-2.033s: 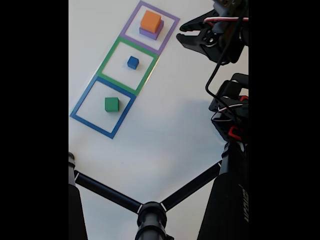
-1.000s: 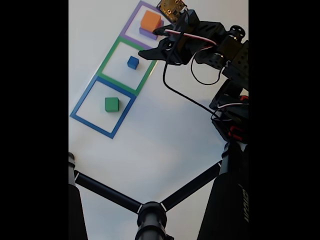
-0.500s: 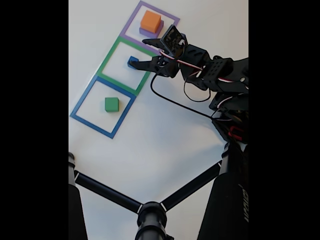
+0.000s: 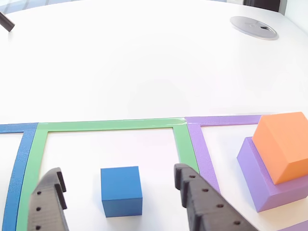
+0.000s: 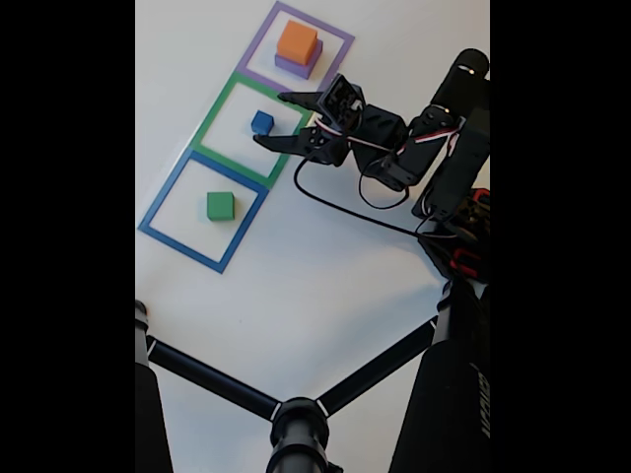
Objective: Tower of hanoi
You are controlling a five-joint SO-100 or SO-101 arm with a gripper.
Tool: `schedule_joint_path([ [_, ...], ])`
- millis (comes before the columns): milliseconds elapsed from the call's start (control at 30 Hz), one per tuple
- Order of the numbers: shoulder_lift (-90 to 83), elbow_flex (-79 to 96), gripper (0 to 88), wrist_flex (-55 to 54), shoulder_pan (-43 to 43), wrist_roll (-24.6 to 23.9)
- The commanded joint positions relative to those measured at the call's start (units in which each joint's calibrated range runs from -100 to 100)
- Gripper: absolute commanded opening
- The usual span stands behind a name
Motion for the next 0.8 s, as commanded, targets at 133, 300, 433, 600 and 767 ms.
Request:
schedule_joint_path([
  [133, 11.0, -7.2, 26.4, -6.4, 0.3, 0.2],
  [300, 13.7, -7.0, 26.0, -8.2, -1.2, 0.2],
  [433, 15.4, -7.3, 25.3, -9.0, -2.7, 0.2],
  [600, 17.3, -9.1, 24.1, -9.2, -3.3, 0.2],
  [767, 18.4, -10.4, 23.3, -9.2, -3.4, 0.2],
])
